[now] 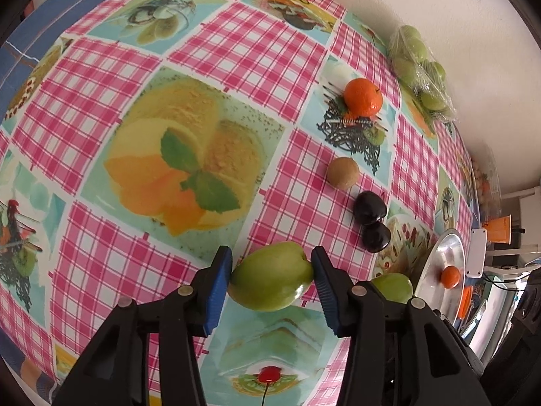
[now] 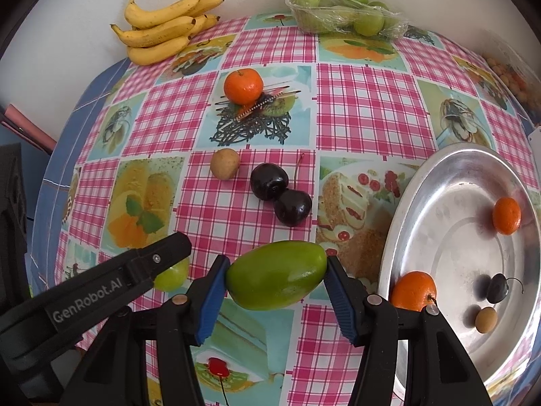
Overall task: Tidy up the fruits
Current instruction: 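Lift both held green mangoes off the tablecloth, then carry both green mangoes over the steel bowl and open both tools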
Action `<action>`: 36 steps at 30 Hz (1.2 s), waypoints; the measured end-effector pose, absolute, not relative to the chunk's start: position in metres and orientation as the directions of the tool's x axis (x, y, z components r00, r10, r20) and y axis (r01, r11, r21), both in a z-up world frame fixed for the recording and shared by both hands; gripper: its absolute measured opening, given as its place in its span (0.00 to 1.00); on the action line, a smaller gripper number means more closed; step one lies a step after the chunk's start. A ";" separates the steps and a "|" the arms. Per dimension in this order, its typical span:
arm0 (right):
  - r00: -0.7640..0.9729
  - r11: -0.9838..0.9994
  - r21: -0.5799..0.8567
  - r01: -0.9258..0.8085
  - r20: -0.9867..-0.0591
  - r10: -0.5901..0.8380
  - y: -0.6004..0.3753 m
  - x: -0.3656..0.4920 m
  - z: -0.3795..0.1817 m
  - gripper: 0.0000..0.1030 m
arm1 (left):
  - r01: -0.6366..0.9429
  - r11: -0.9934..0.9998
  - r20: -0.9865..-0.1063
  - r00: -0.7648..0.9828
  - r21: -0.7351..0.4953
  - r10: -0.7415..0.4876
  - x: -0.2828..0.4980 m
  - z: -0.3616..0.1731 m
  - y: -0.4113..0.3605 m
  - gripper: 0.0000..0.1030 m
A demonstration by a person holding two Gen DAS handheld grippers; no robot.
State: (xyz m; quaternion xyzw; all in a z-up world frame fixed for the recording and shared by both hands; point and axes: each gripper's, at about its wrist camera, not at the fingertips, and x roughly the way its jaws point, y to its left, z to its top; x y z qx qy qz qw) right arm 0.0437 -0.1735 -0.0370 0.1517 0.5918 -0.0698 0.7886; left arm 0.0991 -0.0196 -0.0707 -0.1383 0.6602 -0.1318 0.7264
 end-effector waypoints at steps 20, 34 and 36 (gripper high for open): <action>0.315 0.933 0.182 0.311 -0.946 0.079 -0.179 0.040 -0.028 0.59 | -0.026 0.881 -0.877 0.108 -0.472 -0.467 0.100 -0.059 -0.016 0.48; 0.342 0.911 0.211 0.355 -0.936 0.083 -0.197 0.031 -0.019 0.59 | 0.049 0.860 -0.847 0.149 -0.508 -0.510 0.101 -0.036 -0.032 0.48; 0.346 0.903 0.218 0.371 -0.934 0.084 -0.204 0.028 -0.018 0.59 | 0.069 0.857 -0.844 0.149 -0.511 -0.515 0.100 -0.033 -0.039 0.48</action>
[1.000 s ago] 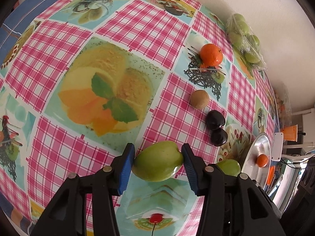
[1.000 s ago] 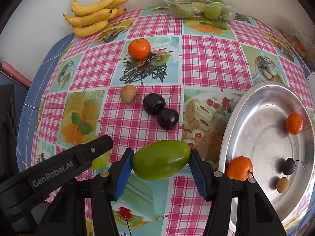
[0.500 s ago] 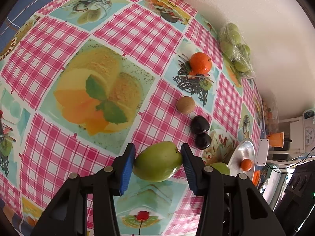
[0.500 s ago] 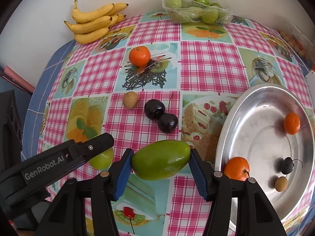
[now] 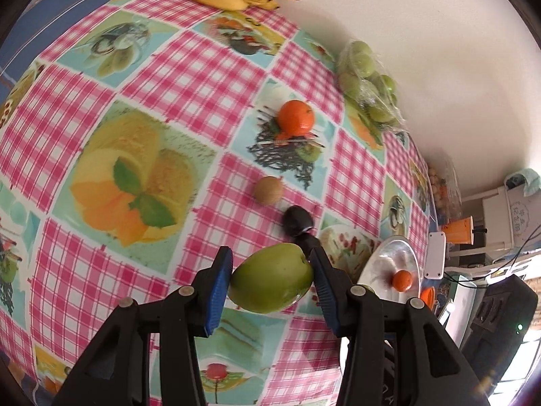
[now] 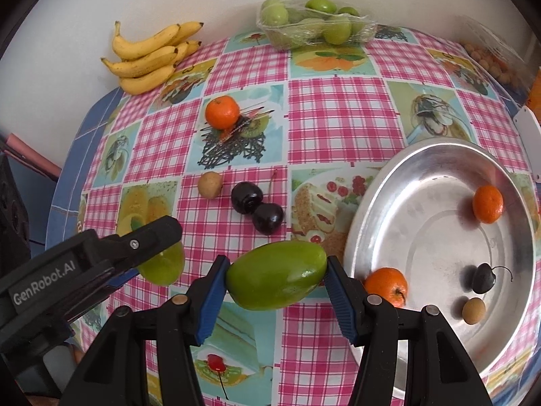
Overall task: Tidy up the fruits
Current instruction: 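Carry both green mangoes over the steel bowl and open both tools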
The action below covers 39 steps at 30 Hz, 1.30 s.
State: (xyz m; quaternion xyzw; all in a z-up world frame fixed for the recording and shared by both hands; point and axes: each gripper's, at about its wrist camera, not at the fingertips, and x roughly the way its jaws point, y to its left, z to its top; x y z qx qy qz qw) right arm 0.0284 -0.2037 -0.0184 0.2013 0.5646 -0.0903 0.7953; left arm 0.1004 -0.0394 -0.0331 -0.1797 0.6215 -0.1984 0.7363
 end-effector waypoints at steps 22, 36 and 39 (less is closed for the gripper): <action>0.329 0.832 0.129 0.539 -0.942 -0.067 -0.275 -0.002 -0.008 0.59 | 0.310 0.841 -0.852 0.144 -0.444 -0.503 0.076 -0.006 -0.119 0.48; 0.273 0.754 0.114 0.647 -0.958 -0.090 -0.321 -0.027 -0.023 0.59 | 0.448 0.786 -0.854 0.091 -0.425 -0.513 0.056 -0.007 -0.179 0.48; 0.264 0.741 0.119 0.661 -0.961 -0.082 -0.327 -0.030 -0.028 0.59 | 0.459 0.780 -0.858 0.072 -0.425 -0.509 0.055 -0.012 -0.191 0.48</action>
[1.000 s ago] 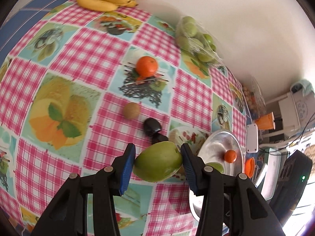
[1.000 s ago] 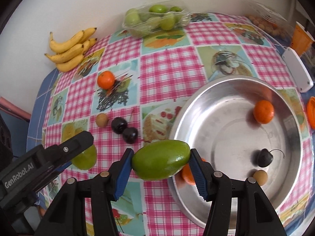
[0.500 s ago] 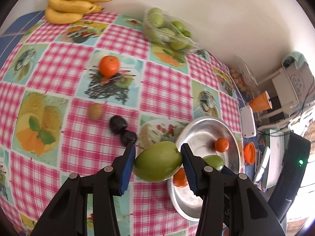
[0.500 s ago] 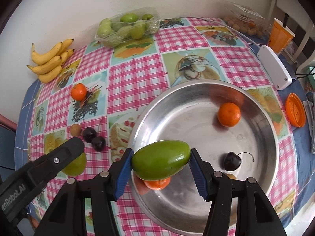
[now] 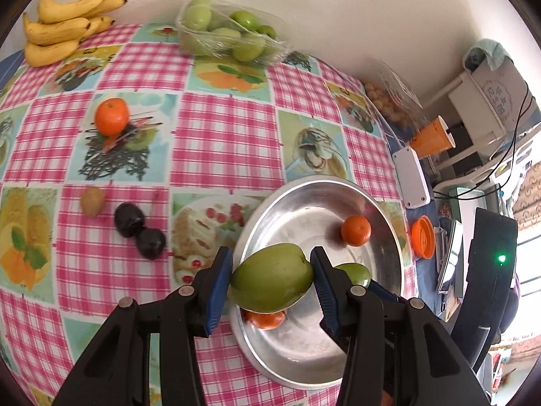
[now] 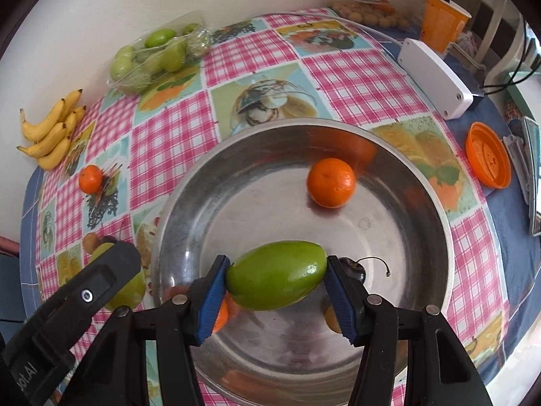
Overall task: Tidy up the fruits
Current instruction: 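Carry both green mangoes over the steel bowl and open both tools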
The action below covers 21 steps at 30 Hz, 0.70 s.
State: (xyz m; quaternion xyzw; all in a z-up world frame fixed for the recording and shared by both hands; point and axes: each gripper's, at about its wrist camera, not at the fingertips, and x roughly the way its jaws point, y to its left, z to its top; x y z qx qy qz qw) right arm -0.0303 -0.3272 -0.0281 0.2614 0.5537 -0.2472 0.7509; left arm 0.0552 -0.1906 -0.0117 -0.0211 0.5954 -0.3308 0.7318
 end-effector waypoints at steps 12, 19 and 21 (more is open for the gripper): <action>0.242 0.737 0.103 0.668 -0.967 -0.084 -0.332 -0.029 -0.036 0.59 | 0.471 0.771 -0.865 0.031 -0.429 -0.500 0.055 -0.025 -0.210 0.48; 0.248 0.731 0.107 0.674 -0.965 -0.087 -0.332 -0.031 -0.034 0.60 | 0.460 0.764 -0.856 0.018 -0.452 -0.517 0.055 -0.024 -0.209 0.47; 0.250 0.732 0.107 0.673 -0.964 -0.090 -0.331 -0.032 -0.033 0.60 | 0.455 0.763 -0.853 0.014 -0.460 -0.522 0.055 -0.023 -0.207 0.46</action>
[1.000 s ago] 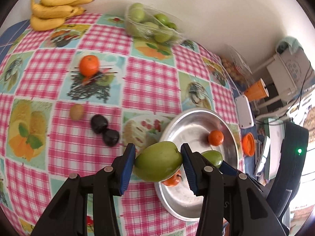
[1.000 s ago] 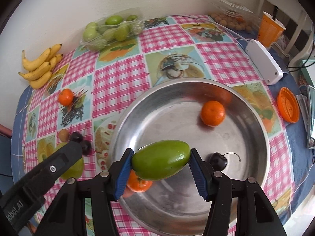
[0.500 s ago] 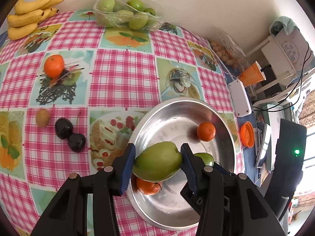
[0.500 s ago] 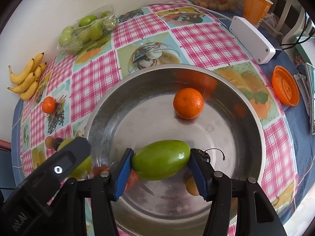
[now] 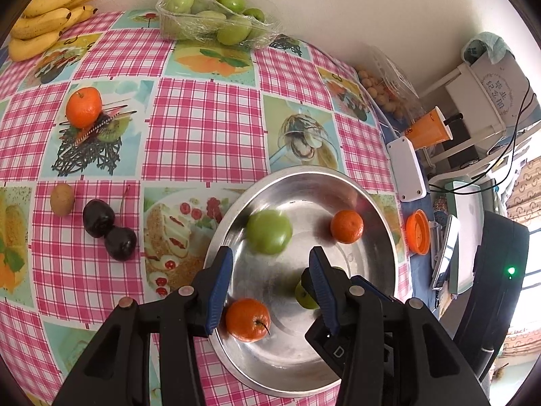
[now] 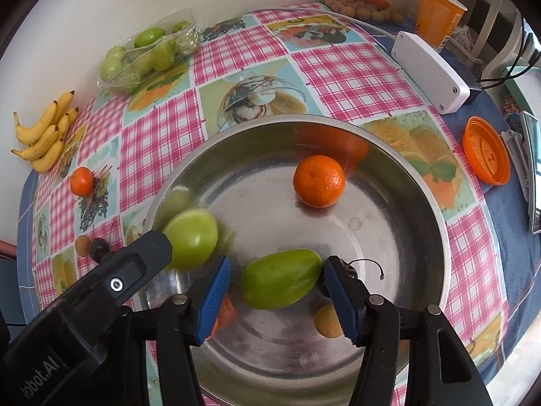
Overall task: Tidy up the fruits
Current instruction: 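Carry both green mangoes over the steel bowl and open both tools, then move both tools back toward the kiwi and dark cherries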
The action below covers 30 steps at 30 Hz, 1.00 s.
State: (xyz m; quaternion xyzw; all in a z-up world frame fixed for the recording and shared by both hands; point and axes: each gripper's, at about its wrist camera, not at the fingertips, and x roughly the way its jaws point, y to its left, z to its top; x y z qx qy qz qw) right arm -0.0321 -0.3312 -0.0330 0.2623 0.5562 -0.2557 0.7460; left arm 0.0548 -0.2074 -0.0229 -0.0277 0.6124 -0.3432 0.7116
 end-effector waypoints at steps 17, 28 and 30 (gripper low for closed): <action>0.300 0.742 0.120 0.660 -0.947 -0.113 -0.324 -0.030 -0.018 0.60 | 0.404 0.868 -0.916 0.146 -0.290 -0.374 0.075 -0.014 -0.165 0.47; 0.288 0.751 0.108 0.652 -0.951 -0.113 -0.321 -0.027 -0.021 0.60 | 0.383 0.910 -0.950 0.194 -0.157 -0.246 0.082 -0.026 -0.147 0.52; 0.286 0.752 0.105 0.650 -0.951 -0.114 -0.322 -0.027 -0.021 0.60 | 0.389 0.910 -0.951 0.198 -0.145 -0.236 0.082 -0.026 -0.147 0.56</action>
